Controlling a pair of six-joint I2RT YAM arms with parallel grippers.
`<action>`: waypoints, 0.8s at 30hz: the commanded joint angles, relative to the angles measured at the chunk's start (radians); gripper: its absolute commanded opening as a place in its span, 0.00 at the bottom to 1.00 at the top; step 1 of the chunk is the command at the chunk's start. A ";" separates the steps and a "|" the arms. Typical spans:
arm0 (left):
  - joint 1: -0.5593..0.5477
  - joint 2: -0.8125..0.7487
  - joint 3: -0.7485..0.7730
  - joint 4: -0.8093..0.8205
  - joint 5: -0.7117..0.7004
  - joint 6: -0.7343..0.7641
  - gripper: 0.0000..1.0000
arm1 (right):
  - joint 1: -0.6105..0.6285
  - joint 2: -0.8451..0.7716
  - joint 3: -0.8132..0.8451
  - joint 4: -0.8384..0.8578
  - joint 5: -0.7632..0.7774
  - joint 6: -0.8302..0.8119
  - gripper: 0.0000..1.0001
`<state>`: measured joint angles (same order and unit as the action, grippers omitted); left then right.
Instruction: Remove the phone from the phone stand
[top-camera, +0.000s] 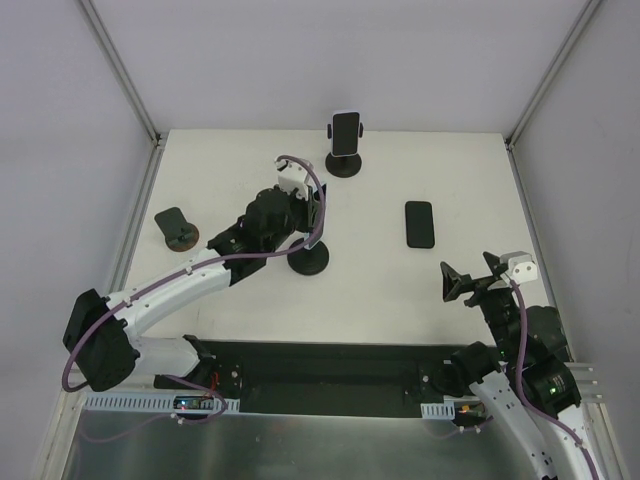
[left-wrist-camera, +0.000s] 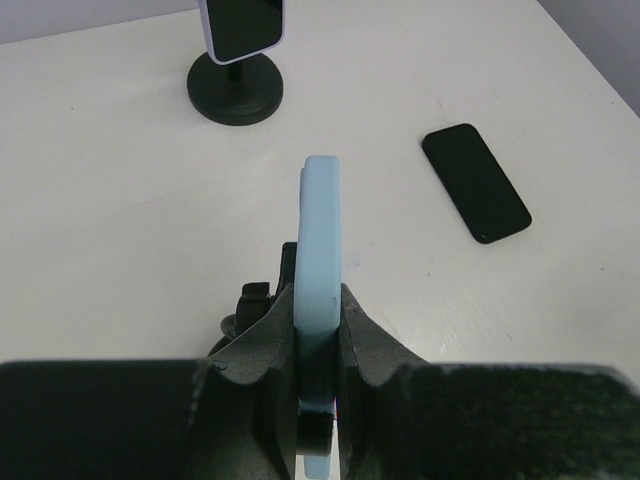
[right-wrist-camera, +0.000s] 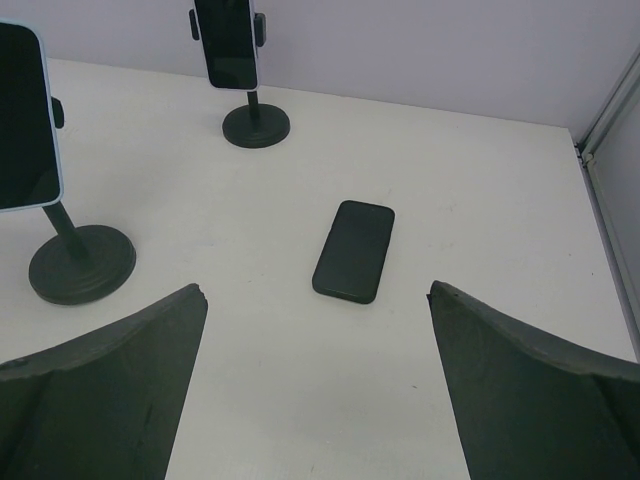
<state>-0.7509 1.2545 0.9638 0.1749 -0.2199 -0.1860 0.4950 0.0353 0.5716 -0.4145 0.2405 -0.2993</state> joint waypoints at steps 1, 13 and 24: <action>-0.057 -0.038 0.013 0.117 -0.272 -0.084 0.00 | 0.007 -0.011 0.011 0.045 -0.023 0.012 0.96; -0.146 0.003 -0.003 0.186 -0.383 -0.173 0.20 | 0.008 0.035 0.047 0.016 -0.089 0.026 0.96; -0.143 -0.127 0.072 0.000 -0.285 -0.043 0.92 | 0.008 0.358 0.218 -0.101 -0.184 0.166 0.96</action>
<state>-0.8906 1.2053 0.9573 0.2451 -0.5396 -0.3038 0.4957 0.2790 0.7166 -0.4721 0.1226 -0.2138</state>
